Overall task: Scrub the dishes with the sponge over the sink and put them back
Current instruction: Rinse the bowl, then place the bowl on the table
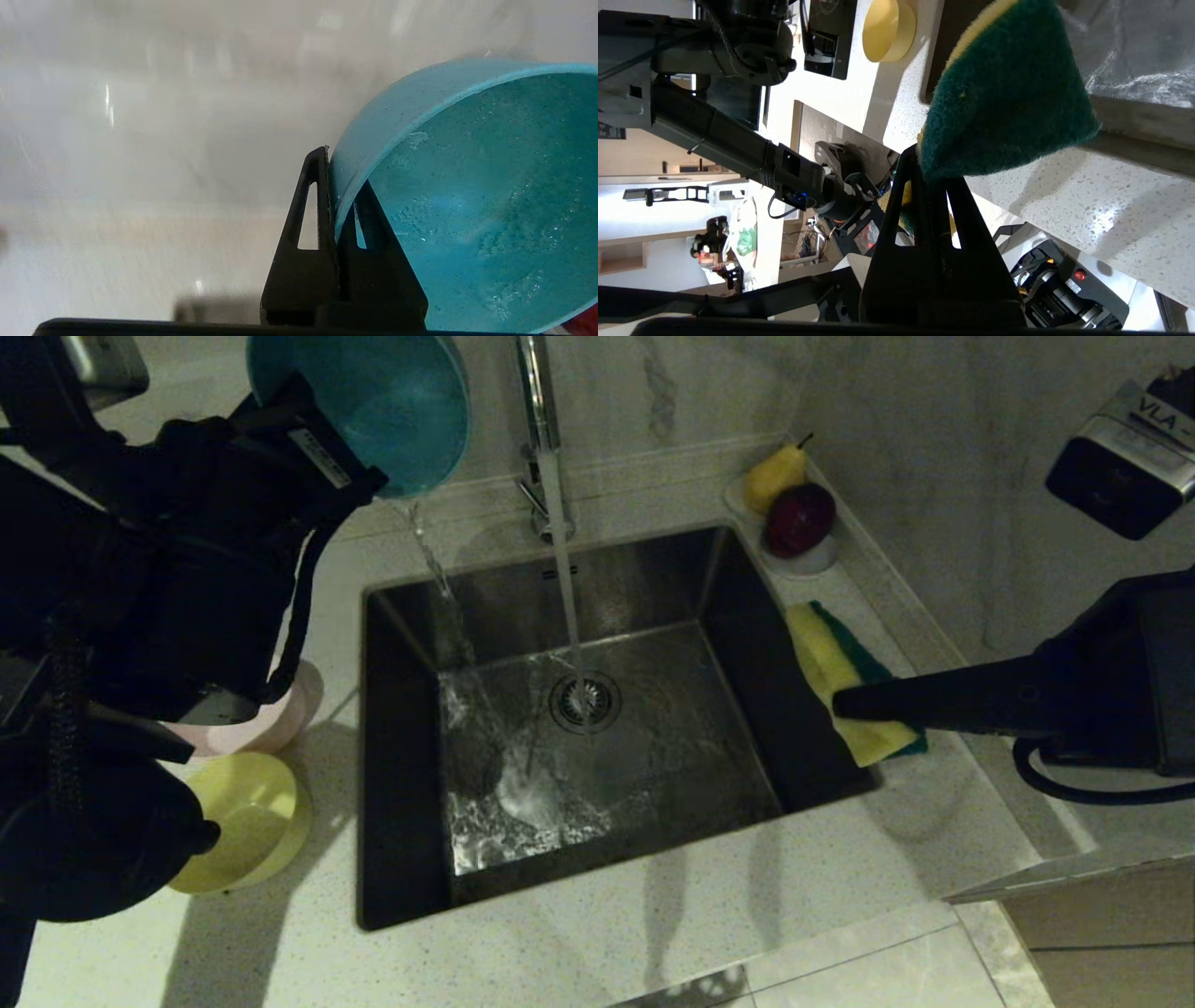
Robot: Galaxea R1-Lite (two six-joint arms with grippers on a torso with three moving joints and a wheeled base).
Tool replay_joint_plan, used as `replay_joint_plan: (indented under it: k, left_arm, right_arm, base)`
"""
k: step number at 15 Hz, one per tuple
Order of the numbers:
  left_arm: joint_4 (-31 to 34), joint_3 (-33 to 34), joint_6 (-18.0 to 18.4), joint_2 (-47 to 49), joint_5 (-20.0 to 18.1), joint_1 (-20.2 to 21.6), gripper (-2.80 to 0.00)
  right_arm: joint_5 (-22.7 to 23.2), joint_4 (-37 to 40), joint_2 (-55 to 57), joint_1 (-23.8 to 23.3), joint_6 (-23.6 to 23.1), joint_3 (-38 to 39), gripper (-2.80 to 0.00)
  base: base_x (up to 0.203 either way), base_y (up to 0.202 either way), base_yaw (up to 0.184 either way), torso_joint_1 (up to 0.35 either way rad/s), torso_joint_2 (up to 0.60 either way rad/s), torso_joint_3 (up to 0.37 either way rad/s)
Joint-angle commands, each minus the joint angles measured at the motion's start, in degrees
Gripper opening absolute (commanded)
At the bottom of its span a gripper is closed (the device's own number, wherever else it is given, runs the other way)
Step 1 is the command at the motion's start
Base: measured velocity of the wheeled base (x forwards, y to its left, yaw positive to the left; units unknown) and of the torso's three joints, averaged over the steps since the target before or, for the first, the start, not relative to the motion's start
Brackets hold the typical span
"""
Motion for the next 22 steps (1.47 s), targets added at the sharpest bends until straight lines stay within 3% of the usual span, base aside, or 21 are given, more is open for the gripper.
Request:
replay_joint_plan:
  k: [1, 10, 13, 14, 16, 18, 20, 22]
  left_arm:
    - [-3.3, 2.3, 3.1, -0.6, -2.7, -0.1, -2.8]
    - [-3.3, 4.7, 3.7, -2.8, -5.6, 0.0, -2.8]
    - [-2.9, 4.7, 3.0, -3.5, -3.1, 0.8, -2.8]
    - [1.3, 4.6, 2.8, -3.8, -1.6, 1.1, -2.8]
    - [19.3, 3.6, 1.0, -5.6, 1.8, 1.6, -2.8]
    - [42.2, -0.2, -3.8, -8.3, 5.0, 1.8, -2.8]
    - [66.4, -9.1, -12.5, -10.6, 6.3, 2.0, -2.8]
    - [88.7, -20.0, -21.5, -12.6, 3.9, 2.2, -2.8]
  right_arm:
    - [0.2, 0.1, 0.3, 0.0, 0.1, 0.0, -2.8]
    - [0.2, 0.1, 0.7, 0.2, 0.2, -1.1, -2.8]
    - [0.1, 0.1, -0.1, 0.2, 0.2, -0.9, -2.8]
    - [0.2, 0.2, -0.5, 0.2, 0.2, -0.7, -2.8]
    - [-0.2, 0.3, -0.9, 0.0, 0.3, -0.4, -2.8]
    - [-0.2, 0.8, -2.1, -1.7, 0.2, -0.5, -2.8]
    - [-0.3, 1.8, -2.4, -2.3, 0.2, -0.7, -2.8]
    - [-0.3, 2.9, -2.3, -3.3, 0.2, -0.5, -2.8]
  base:
    - [0.0, 0.0, 0.0, 0.0, 0.0, 0.0]
    - [0.0, 0.0, 0.0, 0.0, 0.0, 0.0]
    - [0.0, 0.0, 0.0, 0.0, 0.0, 0.0]
    - [0.0, 0.0, 0.0, 0.0, 0.0, 0.0]
    - [0.0, 0.0, 0.0, 0.0, 0.0, 0.0]
    - [0.0, 0.0, 0.0, 0.0, 0.0, 0.0]
    - [0.0, 0.0, 0.0, 0.0, 0.0, 0.0]
    - [0.0, 0.0, 0.0, 0.0, 0.0, 0.0]
